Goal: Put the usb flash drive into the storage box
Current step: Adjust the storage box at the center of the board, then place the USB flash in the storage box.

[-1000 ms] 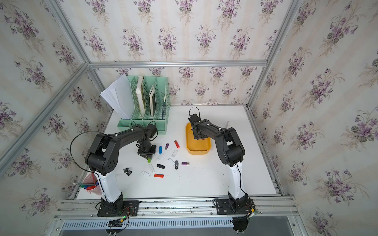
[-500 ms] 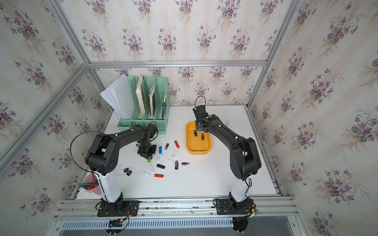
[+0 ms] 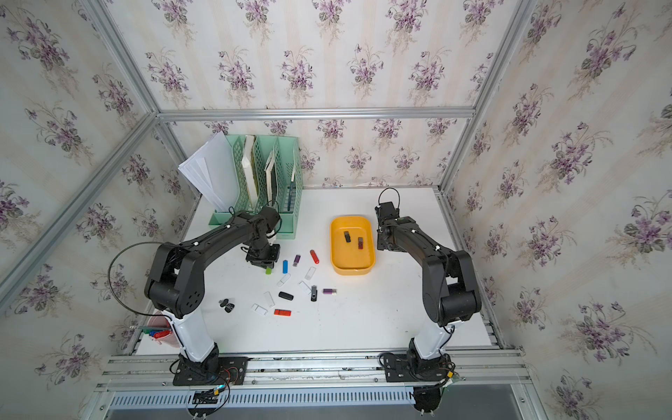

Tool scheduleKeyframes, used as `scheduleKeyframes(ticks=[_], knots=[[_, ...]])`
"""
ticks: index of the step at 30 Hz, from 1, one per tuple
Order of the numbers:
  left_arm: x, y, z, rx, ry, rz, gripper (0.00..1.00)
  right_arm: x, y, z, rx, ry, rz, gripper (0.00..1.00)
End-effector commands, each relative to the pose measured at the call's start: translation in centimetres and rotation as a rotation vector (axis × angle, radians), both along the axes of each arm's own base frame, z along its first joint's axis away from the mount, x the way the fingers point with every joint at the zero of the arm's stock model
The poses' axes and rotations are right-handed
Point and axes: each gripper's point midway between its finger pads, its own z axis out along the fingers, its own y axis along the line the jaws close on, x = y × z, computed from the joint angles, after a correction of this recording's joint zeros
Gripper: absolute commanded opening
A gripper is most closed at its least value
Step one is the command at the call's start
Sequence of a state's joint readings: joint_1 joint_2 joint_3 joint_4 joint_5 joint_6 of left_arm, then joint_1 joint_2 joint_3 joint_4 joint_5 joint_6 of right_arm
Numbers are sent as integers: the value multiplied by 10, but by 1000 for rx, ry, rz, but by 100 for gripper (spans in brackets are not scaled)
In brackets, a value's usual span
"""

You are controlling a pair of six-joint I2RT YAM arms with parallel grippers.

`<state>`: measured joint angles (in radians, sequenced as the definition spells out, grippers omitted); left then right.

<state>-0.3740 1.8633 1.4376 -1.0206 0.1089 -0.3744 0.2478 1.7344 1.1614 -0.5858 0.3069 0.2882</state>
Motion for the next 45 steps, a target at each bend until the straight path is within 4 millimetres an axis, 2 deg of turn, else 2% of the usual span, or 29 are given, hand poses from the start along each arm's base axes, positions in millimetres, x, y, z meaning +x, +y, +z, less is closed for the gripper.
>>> scheduleKeyframes(ticks=[1, 8, 12, 15, 24, 30, 38, 45], knots=[[2, -9, 18, -8, -1, -30, 19, -2, 12, -13, 64, 13, 37, 69], [24, -42, 46, -34, -57, -84, 19, -12, 40, -21, 154, 27, 115, 70], [33, -63, 53, -47, -74, -114, 19, -20, 64, -21, 215, 40, 180, 71], [38, -80, 54, -51, -76, -140, 19, -27, 72, -21, 239, 46, 190, 72], [54, -143, 60, -89, -101, -234, 19, -49, 31, 14, 198, -72, 7, 74], [58, -182, 46, -134, -97, -280, 19, -61, 26, 33, 234, -123, -45, 74], [61, -208, 26, -176, -93, -305, 19, -65, 21, 55, 226, -164, -50, 74], [63, -226, 15, -216, -99, -319, 19, -65, 20, 58, 225, -167, -50, 74]])
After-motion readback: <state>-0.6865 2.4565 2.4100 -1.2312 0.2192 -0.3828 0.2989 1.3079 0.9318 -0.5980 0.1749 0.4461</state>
